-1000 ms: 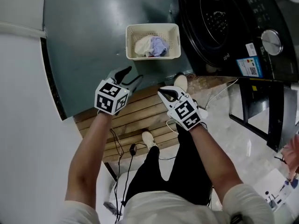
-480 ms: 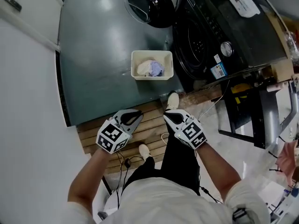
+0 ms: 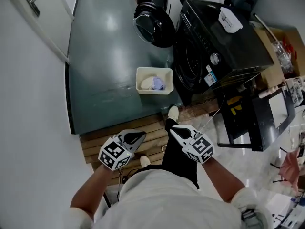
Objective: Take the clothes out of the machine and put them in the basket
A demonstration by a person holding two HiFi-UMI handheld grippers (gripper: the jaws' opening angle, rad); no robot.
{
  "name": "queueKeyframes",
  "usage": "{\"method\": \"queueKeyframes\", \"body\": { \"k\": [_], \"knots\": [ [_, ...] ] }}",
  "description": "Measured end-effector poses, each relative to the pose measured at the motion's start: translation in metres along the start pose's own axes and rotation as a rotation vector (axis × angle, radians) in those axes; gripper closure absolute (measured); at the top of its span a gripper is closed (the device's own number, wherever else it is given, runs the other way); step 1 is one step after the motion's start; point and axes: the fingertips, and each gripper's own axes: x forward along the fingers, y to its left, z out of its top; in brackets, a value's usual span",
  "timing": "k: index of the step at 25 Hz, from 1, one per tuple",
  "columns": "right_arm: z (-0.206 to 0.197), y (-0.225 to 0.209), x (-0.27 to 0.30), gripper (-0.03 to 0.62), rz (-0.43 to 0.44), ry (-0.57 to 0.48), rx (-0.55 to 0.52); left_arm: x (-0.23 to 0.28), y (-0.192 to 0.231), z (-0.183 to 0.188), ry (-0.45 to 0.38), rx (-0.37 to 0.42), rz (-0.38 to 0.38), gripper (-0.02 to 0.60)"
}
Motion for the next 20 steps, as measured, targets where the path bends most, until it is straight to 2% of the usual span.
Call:
{"method": "queueKeyframes", "body": {
  "k": [10, 20],
  "knots": [
    [0.026, 0.053, -0.048, 0.589, -0.014, -0.077, 0.005, -0.054, -0.035, 0.012, -0.088, -0.002, 0.071, 0.583],
    [0.035, 0.085, -0.062, 0.589, -0.002, -0.109, -0.018, -0.074, -0.052, 0.021, -0.136, 0.004, 0.085, 0.583]
  ]
}}
